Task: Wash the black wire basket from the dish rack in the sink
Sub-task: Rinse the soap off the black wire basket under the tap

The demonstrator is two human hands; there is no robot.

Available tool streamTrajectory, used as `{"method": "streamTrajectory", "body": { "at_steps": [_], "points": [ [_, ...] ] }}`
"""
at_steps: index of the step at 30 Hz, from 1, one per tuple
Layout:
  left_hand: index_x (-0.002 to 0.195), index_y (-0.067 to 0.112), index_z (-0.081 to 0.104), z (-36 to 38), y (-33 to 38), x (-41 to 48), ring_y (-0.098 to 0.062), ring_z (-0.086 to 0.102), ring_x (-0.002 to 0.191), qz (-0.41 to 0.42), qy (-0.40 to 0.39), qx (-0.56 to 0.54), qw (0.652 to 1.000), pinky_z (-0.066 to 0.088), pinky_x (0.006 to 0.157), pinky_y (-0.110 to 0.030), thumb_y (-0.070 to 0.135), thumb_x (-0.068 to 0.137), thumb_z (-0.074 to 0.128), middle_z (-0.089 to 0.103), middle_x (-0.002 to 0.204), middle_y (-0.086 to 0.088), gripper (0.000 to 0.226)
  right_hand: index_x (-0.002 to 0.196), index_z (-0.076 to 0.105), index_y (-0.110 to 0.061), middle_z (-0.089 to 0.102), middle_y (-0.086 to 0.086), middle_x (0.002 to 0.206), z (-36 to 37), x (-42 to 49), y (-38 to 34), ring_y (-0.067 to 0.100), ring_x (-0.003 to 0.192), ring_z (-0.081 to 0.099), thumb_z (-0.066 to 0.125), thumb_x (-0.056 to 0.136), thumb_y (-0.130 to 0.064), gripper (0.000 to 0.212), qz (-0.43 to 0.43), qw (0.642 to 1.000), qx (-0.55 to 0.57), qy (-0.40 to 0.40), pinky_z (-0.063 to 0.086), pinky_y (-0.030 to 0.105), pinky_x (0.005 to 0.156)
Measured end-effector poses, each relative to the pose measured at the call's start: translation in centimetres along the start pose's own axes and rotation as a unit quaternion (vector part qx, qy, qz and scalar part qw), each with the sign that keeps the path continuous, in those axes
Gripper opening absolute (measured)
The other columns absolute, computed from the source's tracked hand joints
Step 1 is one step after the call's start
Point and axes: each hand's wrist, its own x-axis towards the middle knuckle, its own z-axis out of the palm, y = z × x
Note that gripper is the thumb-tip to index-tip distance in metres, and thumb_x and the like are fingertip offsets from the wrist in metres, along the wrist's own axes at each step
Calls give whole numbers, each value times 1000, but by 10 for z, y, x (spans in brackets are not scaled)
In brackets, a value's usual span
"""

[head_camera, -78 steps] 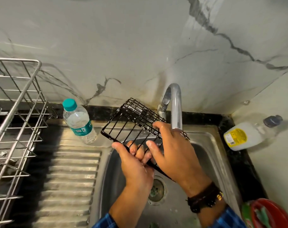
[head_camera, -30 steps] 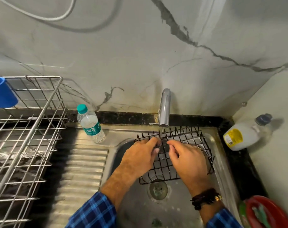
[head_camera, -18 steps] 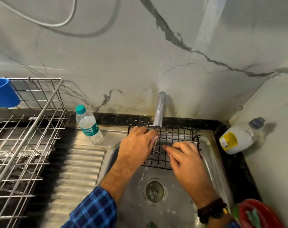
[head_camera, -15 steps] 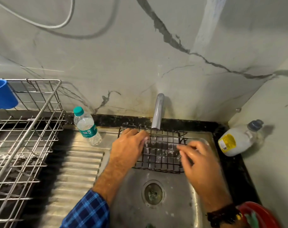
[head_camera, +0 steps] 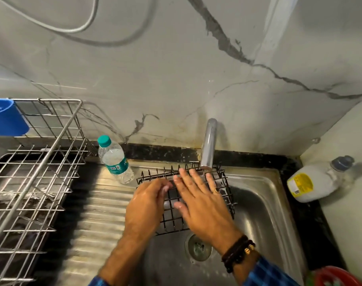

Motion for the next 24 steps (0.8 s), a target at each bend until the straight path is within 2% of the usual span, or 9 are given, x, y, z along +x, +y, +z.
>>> {"method": "streamTrajectory", "body": {
  "at_steps": [4, 7, 9, 12, 14, 16, 19, 22, 24],
  "points": [
    [109, 34, 69, -13, -13, -1, -4, 58, 97, -19, 3, 9, 1000, 48, 79, -25, 37, 102, 52, 69, 104, 18, 19, 155, -12, -30, -15, 0, 162, -4, -11, 31, 24, 152, -9, 10, 97, -63, 70, 171, 982, 73, -26, -2, 51, 121],
    [108, 33, 70, -16, -12, 3, -4, 61, 97, -50, 9, -19, 999, 50, 81, -27, 35, 102, 53, 70, 103, 20, 18, 158, 14, -27, 17, 1, 165, -10, -17, 34, 19, 150, 21, 30, 102, -50, 63, 239, 930, 276, 48, 23, 34, 117],
    [108, 33, 70, -16, -7, 4, -5, 63, 97, -58, 7, -25, 998, 54, 83, -29, 36, 102, 53, 70, 103, 20, 18, 150, 40, -26, 34, -2, 158, -9, -19, 29, 15, 143, 36, 41, 103, -36, 48, 211, 925, 294, 117, 32, 26, 112],
    [111, 35, 69, -14, 3, 2, -4, 61, 98, -47, 7, -8, 999, 52, 83, -25, 40, 102, 51, 70, 106, 18, 20, 126, 66, -25, 49, -4, 138, -10, -19, 27, 14, 126, 46, 50, 98, -26, 32, 182, 945, 213, 167, 48, 33, 104],
    [111, 36, 68, -13, 10, 2, -4, 61, 98, -39, 7, 3, 999, 51, 82, -25, 40, 102, 51, 71, 107, 18, 19, 118, 65, -26, 55, -9, 125, -15, -19, 27, 12, 117, 48, 47, 96, -28, 29, 176, 954, 170, 175, 51, 33, 96],
    [112, 36, 67, -14, 17, 5, -5, 62, 97, -34, -1, 18, 999, 54, 83, -28, 41, 102, 50, 71, 107, 16, 20, 123, 58, -33, 59, -12, 124, -21, -18, 25, 10, 117, 51, 38, 97, -39, 33, 145, 970, 119, 153, 46, 37, 101],
    [112, 35, 66, -17, 28, 14, -9, 62, 96, -19, -20, 46, 999, 55, 82, -31, 39, 103, 49, 72, 107, 11, 20, 128, 46, -44, 60, -21, 125, -24, -18, 28, 7, 118, 51, 29, 98, -56, 37, 90, 989, 98, 60, 35, 42, 107],
    [113, 35, 66, -18, 35, 18, -10, 62, 98, -13, -32, 74, 997, 54, 81, -32, 39, 103, 49, 71, 108, 11, 21, 124, 46, -43, 61, -20, 122, -32, -15, 41, 5, 113, 52, 35, 99, -57, 31, 59, 989, 135, -5, 40, 43, 105],
    [113, 36, 66, -17, 33, 19, -7, 62, 96, -20, -34, 61, 997, 55, 81, -29, 39, 103, 49, 71, 107, 14, 20, 118, 52, -41, 61, -20, 116, -38, -12, 46, 1, 110, 53, 35, 101, -51, 25, 36, 991, 126, 1, 32, 46, 111]
  ]
}}
